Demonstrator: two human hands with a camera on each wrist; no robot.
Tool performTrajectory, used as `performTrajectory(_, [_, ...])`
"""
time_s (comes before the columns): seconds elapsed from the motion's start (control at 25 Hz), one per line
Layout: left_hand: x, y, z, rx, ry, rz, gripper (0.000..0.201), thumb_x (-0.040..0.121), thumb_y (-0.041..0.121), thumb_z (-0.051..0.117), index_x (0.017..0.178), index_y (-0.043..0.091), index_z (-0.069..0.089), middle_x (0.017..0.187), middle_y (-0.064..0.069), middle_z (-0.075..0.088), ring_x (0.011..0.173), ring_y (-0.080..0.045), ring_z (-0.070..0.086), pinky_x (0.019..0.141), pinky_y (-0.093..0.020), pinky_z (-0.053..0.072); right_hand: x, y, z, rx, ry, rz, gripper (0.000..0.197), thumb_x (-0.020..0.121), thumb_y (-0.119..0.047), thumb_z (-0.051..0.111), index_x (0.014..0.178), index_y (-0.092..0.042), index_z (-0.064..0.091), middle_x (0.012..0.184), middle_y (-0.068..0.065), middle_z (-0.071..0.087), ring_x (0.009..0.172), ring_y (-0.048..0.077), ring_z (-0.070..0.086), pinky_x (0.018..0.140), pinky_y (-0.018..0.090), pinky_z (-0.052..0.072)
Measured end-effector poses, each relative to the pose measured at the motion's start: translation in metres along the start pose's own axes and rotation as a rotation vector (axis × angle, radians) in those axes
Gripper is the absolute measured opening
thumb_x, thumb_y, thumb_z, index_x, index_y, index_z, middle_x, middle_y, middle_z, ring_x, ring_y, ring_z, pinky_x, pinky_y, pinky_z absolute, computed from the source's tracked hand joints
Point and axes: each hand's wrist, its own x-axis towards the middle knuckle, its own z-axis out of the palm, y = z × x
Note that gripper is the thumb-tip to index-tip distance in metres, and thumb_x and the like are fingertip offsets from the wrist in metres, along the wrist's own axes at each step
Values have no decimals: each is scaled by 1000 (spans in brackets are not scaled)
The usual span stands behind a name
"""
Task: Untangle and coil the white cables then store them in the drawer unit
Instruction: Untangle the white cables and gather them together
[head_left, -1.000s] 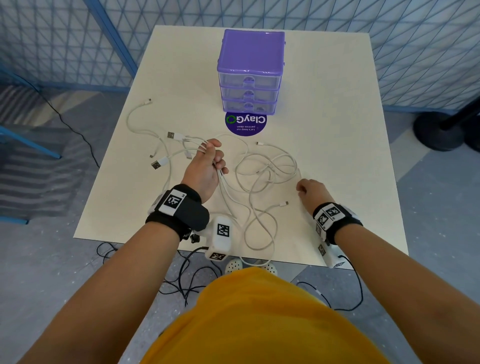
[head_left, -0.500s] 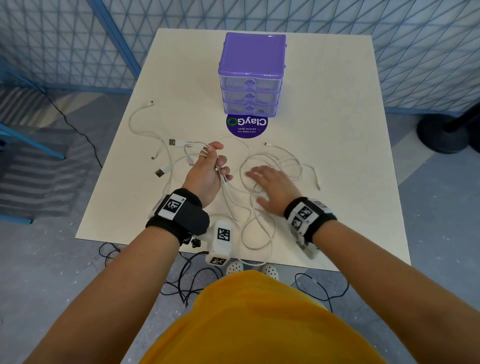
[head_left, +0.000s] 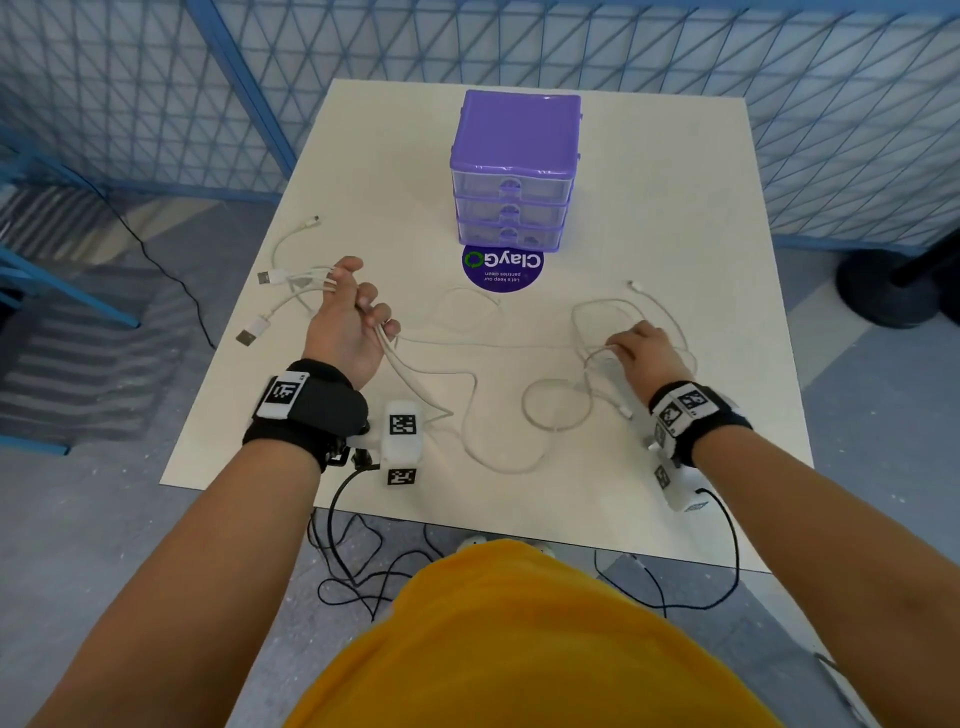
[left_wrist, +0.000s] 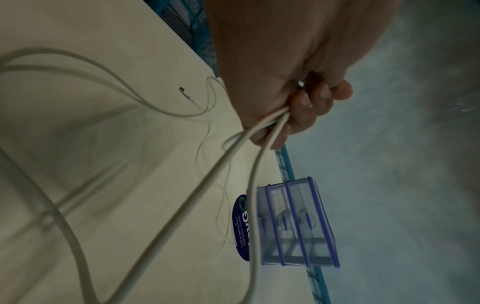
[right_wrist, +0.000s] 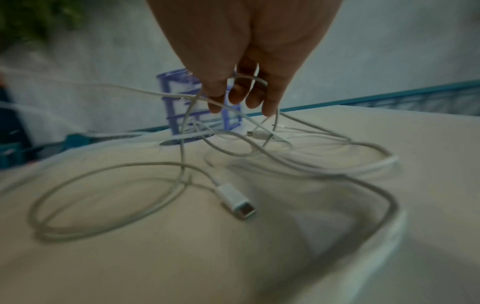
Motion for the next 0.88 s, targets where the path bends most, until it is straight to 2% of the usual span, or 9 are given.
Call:
performTrajectory(0.12, [3, -1, -3, 4, 9, 7, 29, 99, 40, 27, 81, 31, 48, 45, 10, 35, 38, -5, 27, 48, -19, 29, 1, 8, -18, 130, 200, 157, 28, 94, -13, 40, 108, 0, 60, 117, 21, 54, 111, 37, 49, 93, 34, 38])
performTrajectory(0.2, [6, -3, -5, 12, 13, 5, 29, 99, 40, 27, 81, 30, 48, 45, 11, 36, 38, -5, 28, 48, -20, 29, 2, 11, -27, 218, 332, 175, 27, 93, -10, 39, 104, 3, 61, 113, 25, 57, 106, 37, 52, 88, 30, 37])
performTrajectory(0.28, [8, -7, -6, 25, 3, -3, 29, 99, 40, 26, 81, 30, 47, 44, 11, 37, 38, -5, 29, 49, -20, 30, 4, 8, -35, 291, 399, 154, 26, 92, -7, 38, 99, 4, 61, 110, 26, 59, 104, 37, 53, 87, 29, 37])
performTrajectory(0.36, [9, -13, -4, 48, -23, -14, 30, 100, 39, 25, 82, 30, 47, 44, 11, 38, 38, -4, 29, 49, -21, 30, 6, 0, -42, 338, 419, 118, 26, 91, -6, 38, 97, 3, 61, 107, 25, 61, 100, 35, 55, 82, 25, 36])
performTrajectory(0.48, [10, -23, 3, 92, -62, -35, 31, 100, 38, 23, 82, 29, 47, 44, 12, 38, 38, -4, 30, 51, -23, 29, 7, -19, -50, 413, 440, 60, 24, 91, -7, 40, 96, 3, 62, 100, 22, 63, 86, 25, 52, 74, 20, 35])
performTrajectory(0.6, [9, -32, 12, 144, -108, -70, 30, 100, 37, 24, 84, 28, 48, 45, 12, 38, 38, -4, 30, 49, -22, 30, 6, -37, -57, 495, 431, 4, 23, 91, -9, 41, 93, 1, 62, 84, 14, 57, 69, 19, 46, 57, 10, 35])
performTrajectory(0.72, [8, -39, 18, 173, -145, -98, 29, 100, 37, 26, 85, 27, 49, 47, 13, 38, 39, -4, 30, 49, -21, 30, 5, -51, -64, 567, 476, -42, 22, 90, -8, 42, 90, 1, 62, 82, 9, 55, 70, 15, 46, 57, 3, 34])
performTrajectory(0.84, [6, -42, 22, 191, -149, -125, 30, 100, 37, 26, 86, 28, 50, 45, 13, 38, 39, -4, 31, 50, -22, 29, 3, -58, -69, 641, 490, -54, 22, 89, -6, 42, 89, 2, 62, 81, 7, 56, 58, -3, 44, 57, 4, 35])
performTrajectory(0.88, [4, -43, 25, 208, -154, -136, 30, 100, 38, 26, 87, 28, 51, 45, 13, 38, 38, -3, 30, 51, -22, 28, 2, -59, -68, 665, 477, -60, 21, 88, -6, 42, 88, 2, 62, 78, 5, 55, 55, -6, 44, 55, 4, 35])
